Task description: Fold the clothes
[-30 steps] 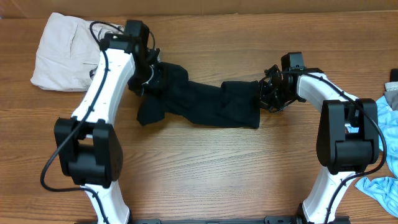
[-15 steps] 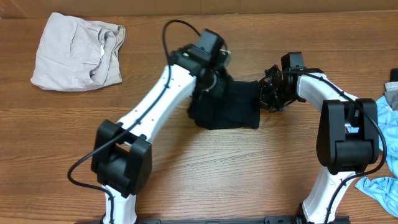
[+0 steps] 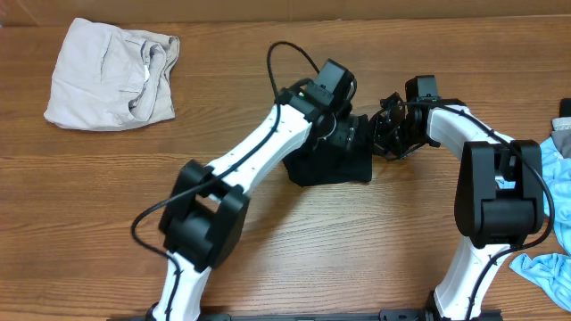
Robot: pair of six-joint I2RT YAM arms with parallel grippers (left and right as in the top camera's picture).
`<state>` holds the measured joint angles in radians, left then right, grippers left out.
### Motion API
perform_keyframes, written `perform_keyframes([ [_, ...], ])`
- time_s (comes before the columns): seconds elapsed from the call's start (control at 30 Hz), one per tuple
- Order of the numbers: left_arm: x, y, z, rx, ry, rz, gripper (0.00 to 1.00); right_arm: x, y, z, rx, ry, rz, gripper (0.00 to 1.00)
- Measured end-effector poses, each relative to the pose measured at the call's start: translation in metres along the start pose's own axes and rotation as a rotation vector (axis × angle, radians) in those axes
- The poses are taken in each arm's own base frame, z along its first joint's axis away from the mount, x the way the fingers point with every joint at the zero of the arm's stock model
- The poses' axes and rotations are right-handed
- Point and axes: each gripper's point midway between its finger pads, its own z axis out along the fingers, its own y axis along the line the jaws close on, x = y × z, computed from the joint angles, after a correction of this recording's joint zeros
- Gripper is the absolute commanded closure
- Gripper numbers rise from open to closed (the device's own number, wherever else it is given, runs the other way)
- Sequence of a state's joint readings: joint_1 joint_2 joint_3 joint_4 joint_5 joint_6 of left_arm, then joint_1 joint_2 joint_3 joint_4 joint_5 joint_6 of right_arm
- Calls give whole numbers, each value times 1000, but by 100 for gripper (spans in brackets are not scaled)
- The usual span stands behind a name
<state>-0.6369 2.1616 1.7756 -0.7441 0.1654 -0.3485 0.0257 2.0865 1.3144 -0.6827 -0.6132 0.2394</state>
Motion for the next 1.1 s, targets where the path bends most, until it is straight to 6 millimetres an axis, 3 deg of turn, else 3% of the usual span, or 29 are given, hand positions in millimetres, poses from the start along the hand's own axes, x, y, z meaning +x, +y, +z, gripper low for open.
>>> perform_keyframes([
  [0.1,8,-2,14,26,38,-14,0,-1,0,-1,-12,-1,5,96],
  [0.2,9,-5,14,42,44,-17,0,-4,0,-8,-44,-4,23,96],
  [0.37,0,-15,-1,101,51,-9,0,-27,-6,-53,-83,-90,71,96],
  [0.57,-33,-38,-60,157,6,15,0,-55,15,-151,-117,-307,29,95],
  [0.63,-45,-48,-89,174,-29,31,0,-55,22,-173,-122,-348,13,87],
  [0.73,-60,-58,-132,192,-88,46,0,-46,28,-179,-121,-337,1,82],
  [0.8,-69,-55,-162,188,-126,38,0,-36,28,-172,-112,-293,5,72],
  [0.83,-75,-50,-178,182,-156,29,0,-29,31,-166,-106,-260,-13,63],
  [0.9,-87,-28,-207,150,-211,-7,0,-19,37,-158,-98,-219,-38,57],
  [0.97,-97,8,-236,99,-264,-67,0,-6,48,-145,-84,-163,-77,48],
  [1.03,-103,56,-264,30,-314,-150,0,6,60,-129,-46,-117,-146,45],
  [1.1,-99,93,-278,-21,-320,-222,0,16,68,-116,0,-83,-191,45],
])
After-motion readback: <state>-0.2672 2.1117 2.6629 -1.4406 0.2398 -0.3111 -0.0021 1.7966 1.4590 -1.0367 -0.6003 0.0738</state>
